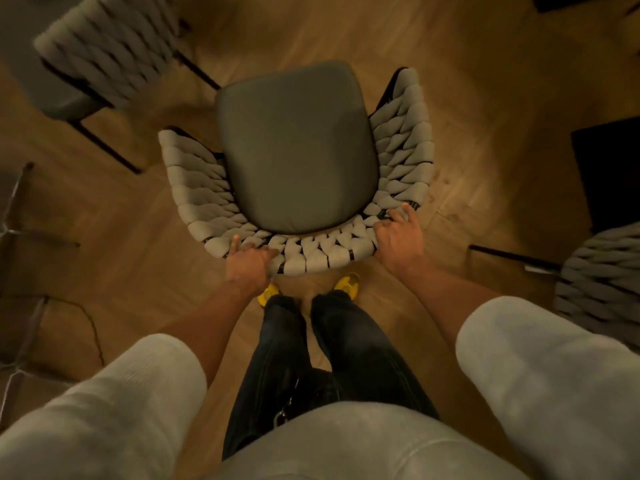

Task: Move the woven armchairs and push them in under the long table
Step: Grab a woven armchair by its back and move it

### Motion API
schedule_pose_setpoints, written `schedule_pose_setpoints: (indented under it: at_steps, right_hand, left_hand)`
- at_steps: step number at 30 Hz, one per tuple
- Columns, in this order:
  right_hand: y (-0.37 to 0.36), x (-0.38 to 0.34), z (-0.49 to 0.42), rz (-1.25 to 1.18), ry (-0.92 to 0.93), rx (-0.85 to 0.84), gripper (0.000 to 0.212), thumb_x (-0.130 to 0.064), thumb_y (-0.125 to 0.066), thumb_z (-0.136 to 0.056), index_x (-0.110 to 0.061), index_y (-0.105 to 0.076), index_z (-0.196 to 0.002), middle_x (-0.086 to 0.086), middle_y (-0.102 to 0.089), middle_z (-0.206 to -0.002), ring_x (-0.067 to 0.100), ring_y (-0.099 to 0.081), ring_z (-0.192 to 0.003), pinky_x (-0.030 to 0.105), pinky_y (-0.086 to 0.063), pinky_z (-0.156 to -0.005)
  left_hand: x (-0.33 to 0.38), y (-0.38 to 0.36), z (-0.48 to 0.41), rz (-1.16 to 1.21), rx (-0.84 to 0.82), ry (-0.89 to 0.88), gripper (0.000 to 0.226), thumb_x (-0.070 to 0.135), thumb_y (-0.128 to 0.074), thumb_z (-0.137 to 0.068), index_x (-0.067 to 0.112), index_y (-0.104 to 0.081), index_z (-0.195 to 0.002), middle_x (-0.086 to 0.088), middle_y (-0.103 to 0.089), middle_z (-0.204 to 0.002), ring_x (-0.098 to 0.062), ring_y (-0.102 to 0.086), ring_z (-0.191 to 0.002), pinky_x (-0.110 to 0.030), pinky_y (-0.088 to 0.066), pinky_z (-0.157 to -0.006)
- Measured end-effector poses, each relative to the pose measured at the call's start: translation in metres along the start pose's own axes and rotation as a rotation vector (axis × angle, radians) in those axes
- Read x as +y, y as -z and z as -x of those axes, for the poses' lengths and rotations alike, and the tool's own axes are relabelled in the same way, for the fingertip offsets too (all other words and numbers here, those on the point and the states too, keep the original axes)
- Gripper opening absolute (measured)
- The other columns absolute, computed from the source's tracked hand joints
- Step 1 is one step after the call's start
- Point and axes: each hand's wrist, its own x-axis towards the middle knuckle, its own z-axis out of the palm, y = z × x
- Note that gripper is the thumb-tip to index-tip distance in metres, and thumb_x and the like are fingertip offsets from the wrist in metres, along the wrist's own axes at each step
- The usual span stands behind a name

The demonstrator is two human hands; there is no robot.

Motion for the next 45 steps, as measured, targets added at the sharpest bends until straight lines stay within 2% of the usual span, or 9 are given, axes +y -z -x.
schedule_pose_setpoints:
  at_steps: [6, 11, 17, 21, 29, 35, 45]
  right_hand:
    - [-0.020, 0.053, 0.010, -0.103, -0.148, 0.039, 0.035, -0.038, -0.072, -0.084, -0.018, -0.071, -0.113, 0.006, -0.074, -0.114, 0.025, -0.050, -0.134, 0.048, -0.017, -0.123]
    - [-0.026, 0.080, 0.007, -0.204, -0.285, 0.048, 0.035, -0.044, -0.068, -0.086, -0.020, -0.070, -0.110, 0.004, -0.074, -0.111, 0.025, -0.053, -0.131, 0.048, -0.021, -0.120]
    - [-0.024, 0.112, -0.002, -0.288, -0.464, 0.031, 0.029, -0.043, -0.068, -0.078, -0.020, -0.070, -0.095, 0.003, -0.075, -0.098, 0.025, -0.057, -0.123, 0.048, -0.030, -0.112]
    - [-0.018, 0.130, -0.014, -0.331, -0.570, -0.001, 0.037, -0.046, -0.072, -0.077, -0.018, -0.072, -0.102, 0.004, -0.076, -0.105, 0.027, -0.055, -0.129, 0.049, -0.030, -0.111]
    - [-0.009, 0.160, -0.037, -0.424, -0.752, -0.088, 0.043, -0.050, -0.064, -0.083, -0.021, -0.068, -0.115, 0.002, -0.072, -0.119, 0.026, -0.048, -0.137, 0.049, -0.023, -0.117]
    - [-0.003, 0.186, -0.049, -0.464, -0.847, -0.118, 0.040, -0.055, -0.061, -0.086, -0.025, -0.066, -0.111, -0.002, -0.072, -0.114, 0.024, -0.051, -0.130, 0.048, -0.024, -0.109]
    - [-0.009, 0.272, -0.065, -0.568, -0.951, -0.084, 0.041, -0.055, -0.068, -0.081, -0.023, -0.069, -0.107, 0.000, -0.074, -0.108, 0.026, -0.051, -0.128, 0.048, -0.023, -0.111]
  left_hand:
    - [0.038, 0.043, -0.052, -0.074, 0.024, -0.114, 0.059, 0.051, -0.066, -0.089, 0.043, -0.047, -0.145, 0.006, -0.060, -0.138, -0.022, -0.044, -0.139, -0.056, -0.002, -0.125]
    - [0.057, 0.093, -0.105, -0.203, 0.075, -0.204, 0.058, 0.052, -0.068, -0.088, 0.044, -0.050, -0.142, 0.004, -0.062, -0.134, -0.020, -0.046, -0.136, -0.054, -0.001, -0.125]
    - [0.085, 0.154, -0.174, -0.345, 0.110, -0.340, 0.055, 0.055, -0.063, -0.089, 0.046, -0.050, -0.142, 0.007, -0.061, -0.135, -0.020, -0.044, -0.138, -0.054, 0.003, -0.125]
    - [0.105, 0.192, -0.216, -0.427, 0.115, -0.442, 0.055, 0.056, -0.062, -0.090, 0.044, -0.049, -0.142, 0.008, -0.059, -0.138, -0.022, -0.040, -0.141, -0.056, 0.004, -0.124]
    - [0.148, 0.258, -0.288, -0.578, 0.107, -0.602, 0.054, 0.058, -0.060, -0.092, 0.048, -0.047, -0.143, 0.012, -0.059, -0.139, -0.021, -0.039, -0.140, -0.056, 0.007, -0.124]
    - [0.186, 0.296, -0.334, -0.662, 0.131, -0.699, 0.054, 0.060, -0.061, -0.091, 0.048, -0.049, -0.142, 0.011, -0.058, -0.140, -0.020, -0.040, -0.140, -0.055, 0.009, -0.124]
    - [0.278, 0.359, -0.392, -0.730, 0.118, -0.799, 0.052, 0.054, -0.064, -0.089, 0.047, -0.052, -0.139, 0.010, -0.060, -0.138, -0.021, -0.042, -0.138, -0.055, 0.013, -0.122]
